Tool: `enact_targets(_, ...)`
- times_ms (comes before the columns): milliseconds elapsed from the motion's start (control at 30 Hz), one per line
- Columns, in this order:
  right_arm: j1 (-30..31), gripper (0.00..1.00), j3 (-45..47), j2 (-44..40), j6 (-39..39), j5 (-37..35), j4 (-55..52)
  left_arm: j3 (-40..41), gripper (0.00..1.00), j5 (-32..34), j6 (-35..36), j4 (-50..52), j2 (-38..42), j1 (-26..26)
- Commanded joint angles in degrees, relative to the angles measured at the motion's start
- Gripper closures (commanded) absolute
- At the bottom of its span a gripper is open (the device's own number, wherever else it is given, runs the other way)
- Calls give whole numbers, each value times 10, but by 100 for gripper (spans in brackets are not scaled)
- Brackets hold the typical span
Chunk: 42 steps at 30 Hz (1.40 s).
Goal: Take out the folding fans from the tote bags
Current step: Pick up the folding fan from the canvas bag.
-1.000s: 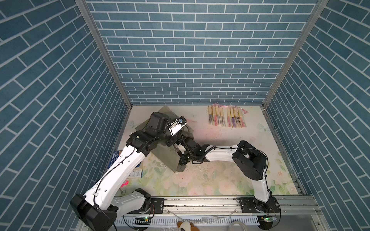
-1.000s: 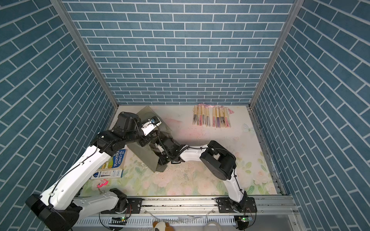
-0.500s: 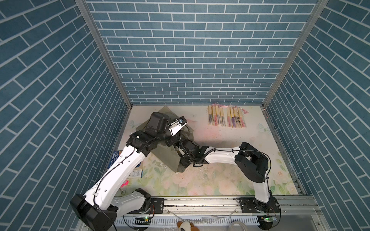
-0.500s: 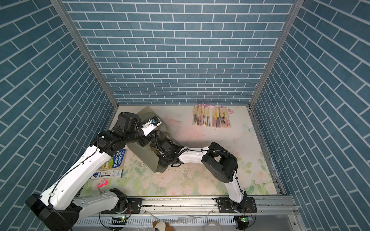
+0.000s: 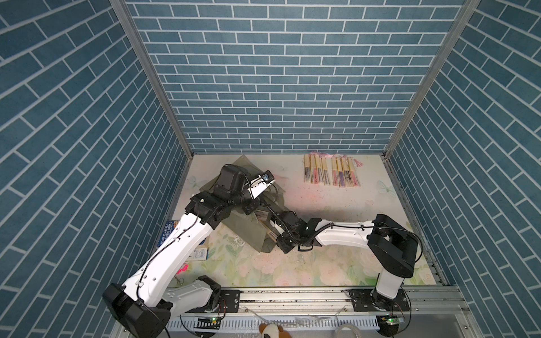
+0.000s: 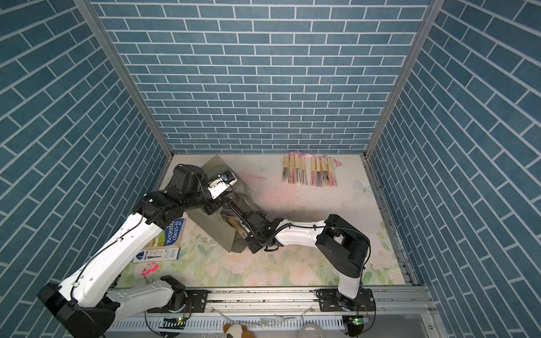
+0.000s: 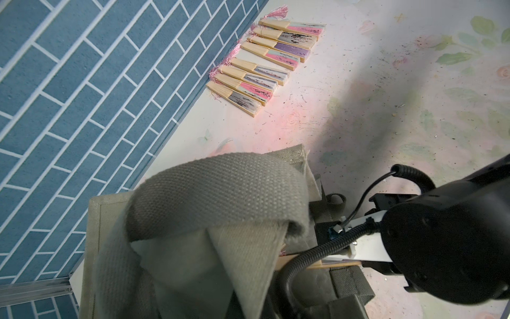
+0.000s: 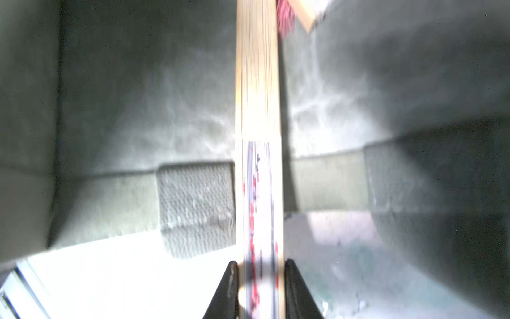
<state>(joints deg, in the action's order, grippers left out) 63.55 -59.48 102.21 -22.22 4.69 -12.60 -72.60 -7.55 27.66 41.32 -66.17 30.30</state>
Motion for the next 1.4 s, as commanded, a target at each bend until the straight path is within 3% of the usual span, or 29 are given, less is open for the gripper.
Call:
enact_targets(0, 3, 78, 25, -23, -10, 26, -16, 5, 100, 3, 4, -10, 1, 0)
enact_targets(200, 3, 80, 70, -87, -15, 31, -10, 6, 100, 6, 3, -10, -3, 1)
enact_targets(500, 3, 83, 176, -254, -1, 75, -32, 3, 100, 3, 2, -9, -4, 1)
enact_targets(900, 3, 86, 309, -486, -99, 78, -65, 2, 100, 3, 2, -9, -10, 1)
enact_targets(1167, 2, 89, 320, -626, -144, -7, -141, 2, 100, 4, 1, -6, -12, 3)
enact_targets(1367, -6, 91, 293, -650, -153, -121, -203, 1, 100, 3, 1, -6, -13, 4)
